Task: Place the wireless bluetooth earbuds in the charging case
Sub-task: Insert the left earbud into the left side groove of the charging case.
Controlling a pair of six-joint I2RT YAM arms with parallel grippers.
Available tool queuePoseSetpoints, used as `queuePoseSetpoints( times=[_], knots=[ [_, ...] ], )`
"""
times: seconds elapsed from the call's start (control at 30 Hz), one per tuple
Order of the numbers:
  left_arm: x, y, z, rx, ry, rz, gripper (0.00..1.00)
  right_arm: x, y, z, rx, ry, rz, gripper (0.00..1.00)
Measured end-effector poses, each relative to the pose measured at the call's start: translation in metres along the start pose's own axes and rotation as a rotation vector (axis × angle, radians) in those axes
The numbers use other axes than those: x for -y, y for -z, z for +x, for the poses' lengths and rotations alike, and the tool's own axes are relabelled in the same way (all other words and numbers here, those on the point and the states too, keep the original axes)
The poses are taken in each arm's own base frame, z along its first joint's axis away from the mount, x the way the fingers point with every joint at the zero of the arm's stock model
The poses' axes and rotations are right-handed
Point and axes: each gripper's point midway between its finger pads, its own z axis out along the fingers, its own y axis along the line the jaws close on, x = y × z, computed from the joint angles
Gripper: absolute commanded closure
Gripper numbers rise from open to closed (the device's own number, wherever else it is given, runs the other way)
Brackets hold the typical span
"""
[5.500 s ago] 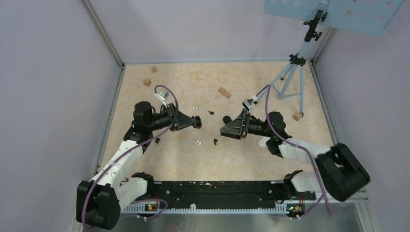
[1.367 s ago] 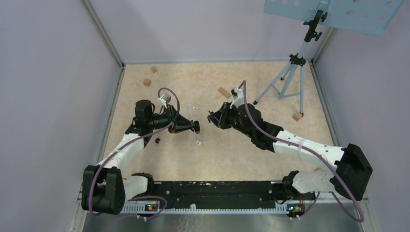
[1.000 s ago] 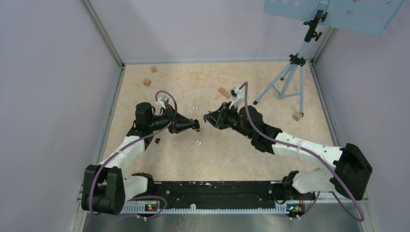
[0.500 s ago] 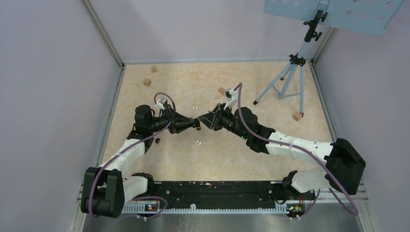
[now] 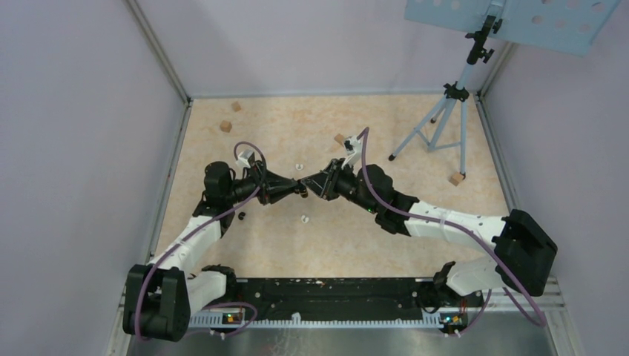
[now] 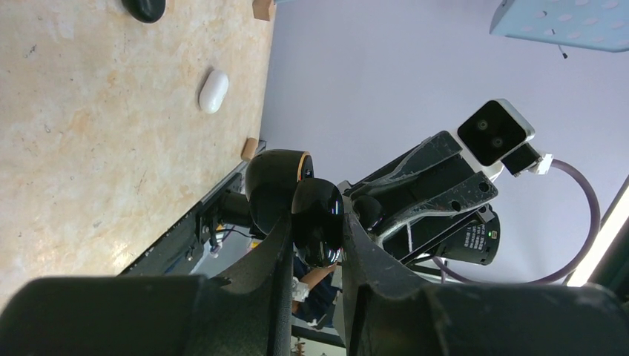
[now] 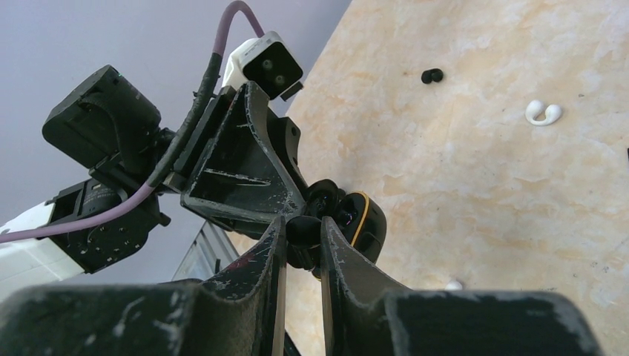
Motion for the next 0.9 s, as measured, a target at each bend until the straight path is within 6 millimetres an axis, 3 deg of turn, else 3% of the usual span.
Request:
queuePoseSetpoints(
  times=[0.9],
  knots=[
    [0.0033,0.0024,0.0016,0.015,0.067,0.013,1.00,0.0079,-0.0053,0.0022,0.026,-0.001,0.012,0.96]
  ],
)
